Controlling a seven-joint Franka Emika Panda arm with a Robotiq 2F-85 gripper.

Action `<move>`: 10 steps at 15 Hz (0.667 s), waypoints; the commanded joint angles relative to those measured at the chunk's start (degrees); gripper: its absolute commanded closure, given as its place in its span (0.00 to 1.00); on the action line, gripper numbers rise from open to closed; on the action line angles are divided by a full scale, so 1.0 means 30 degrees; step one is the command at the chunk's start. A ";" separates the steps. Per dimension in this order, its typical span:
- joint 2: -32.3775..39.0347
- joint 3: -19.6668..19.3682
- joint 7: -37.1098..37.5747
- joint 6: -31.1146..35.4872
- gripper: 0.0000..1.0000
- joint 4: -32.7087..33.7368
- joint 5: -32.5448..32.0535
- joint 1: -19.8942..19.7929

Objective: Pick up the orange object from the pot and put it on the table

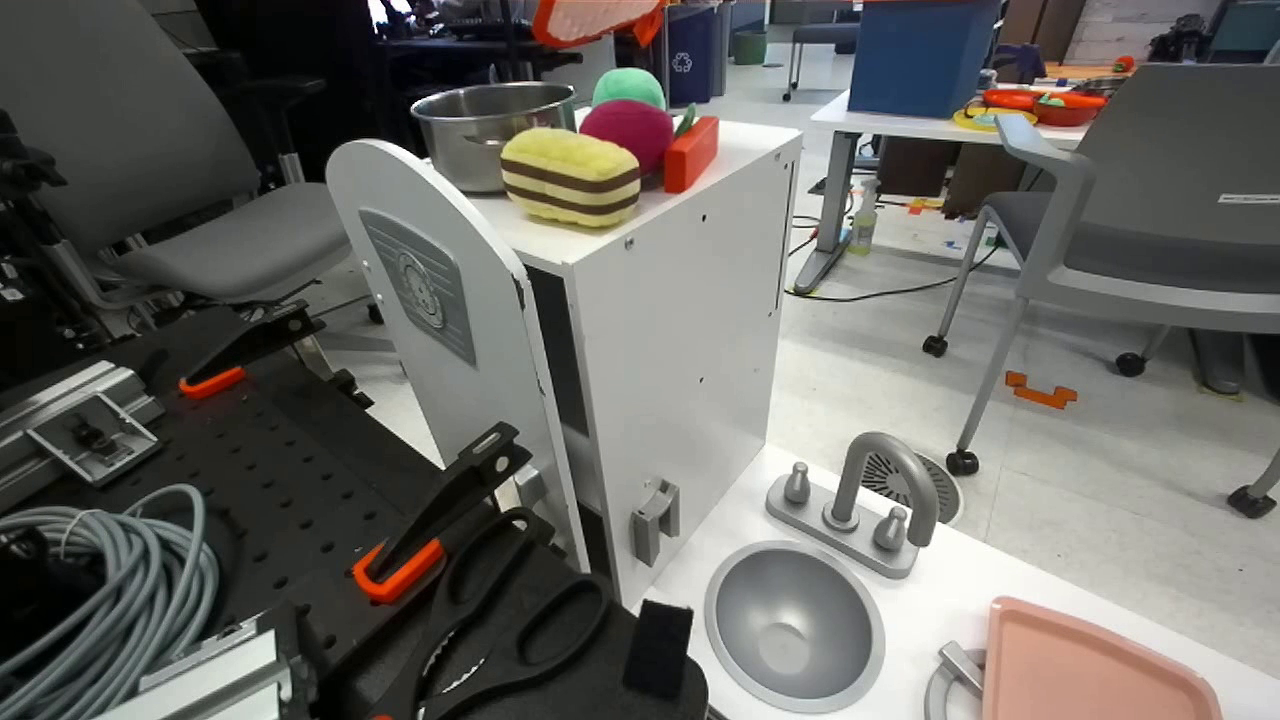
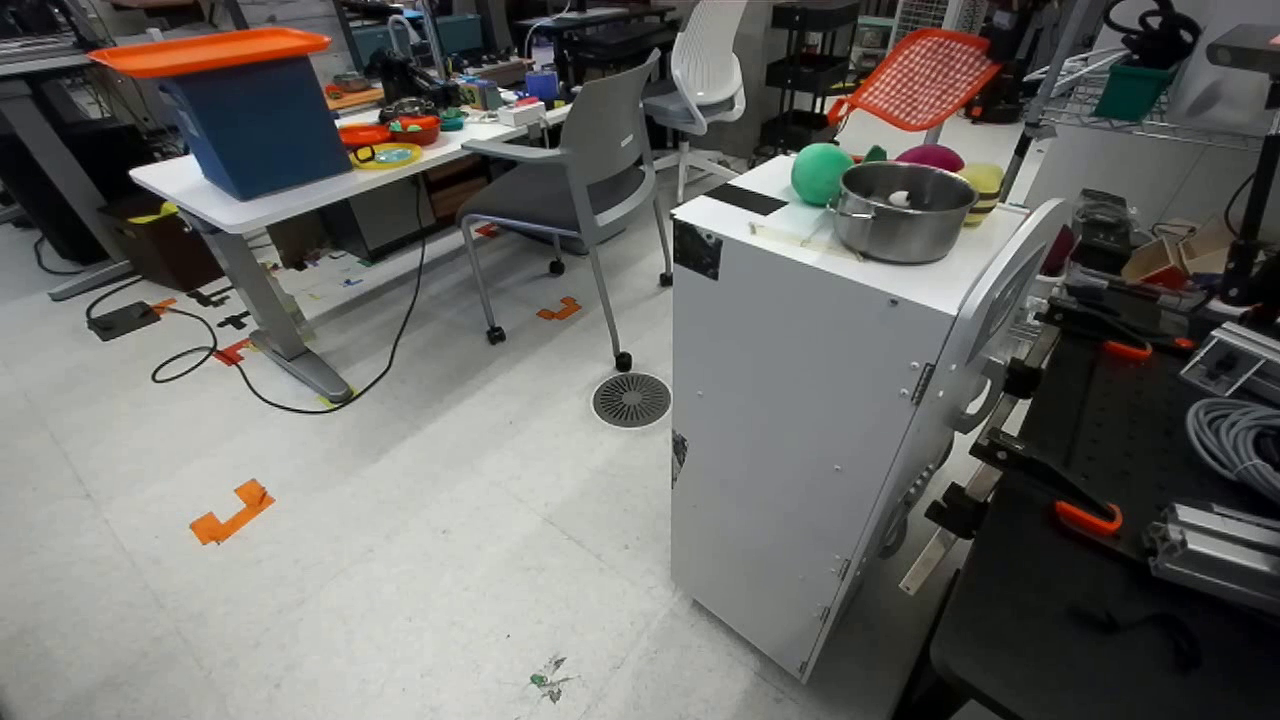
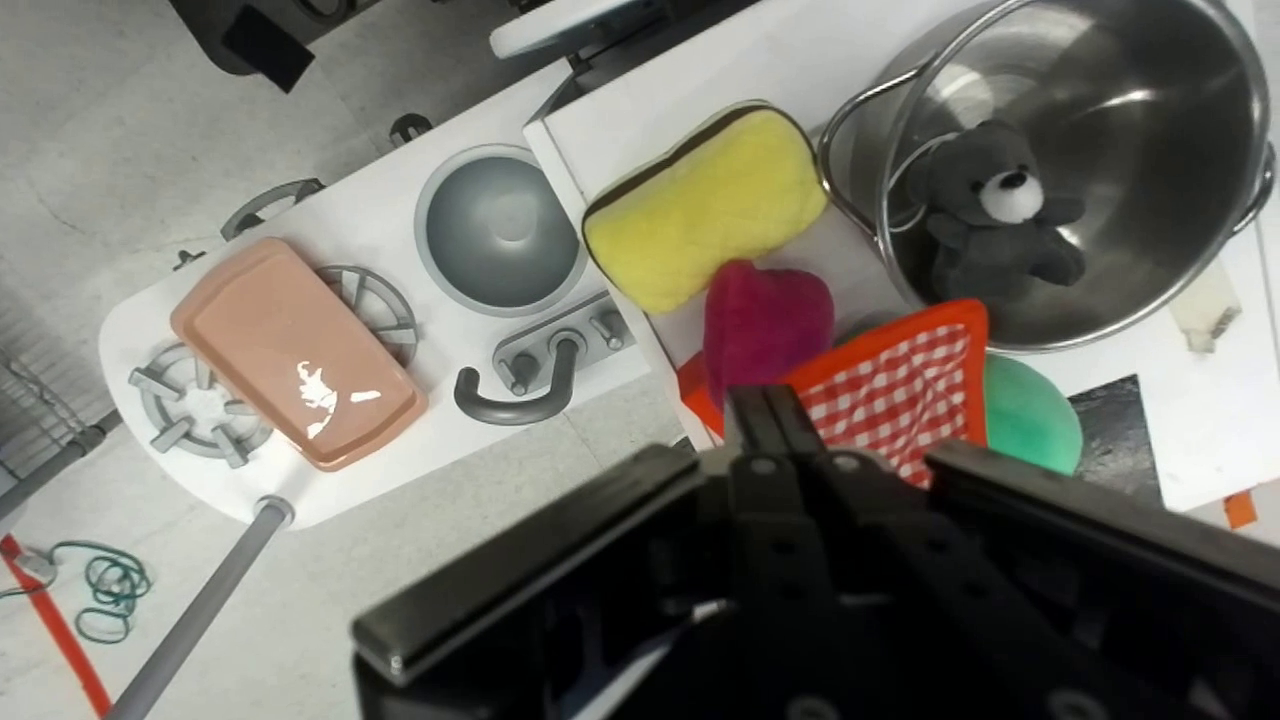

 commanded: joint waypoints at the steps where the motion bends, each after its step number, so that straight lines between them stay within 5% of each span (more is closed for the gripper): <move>1: -0.0019 -0.0192 -0.0118 0.0269 1.00 0.0132 0.0168 -0.0078; 3: 0.0004 -0.0302 -0.0107 0.0097 0.72 0.0218 0.0375 -0.0098; 10: -0.0039 -0.0545 -0.0165 0.0071 0.22 0.0243 0.0597 -0.0112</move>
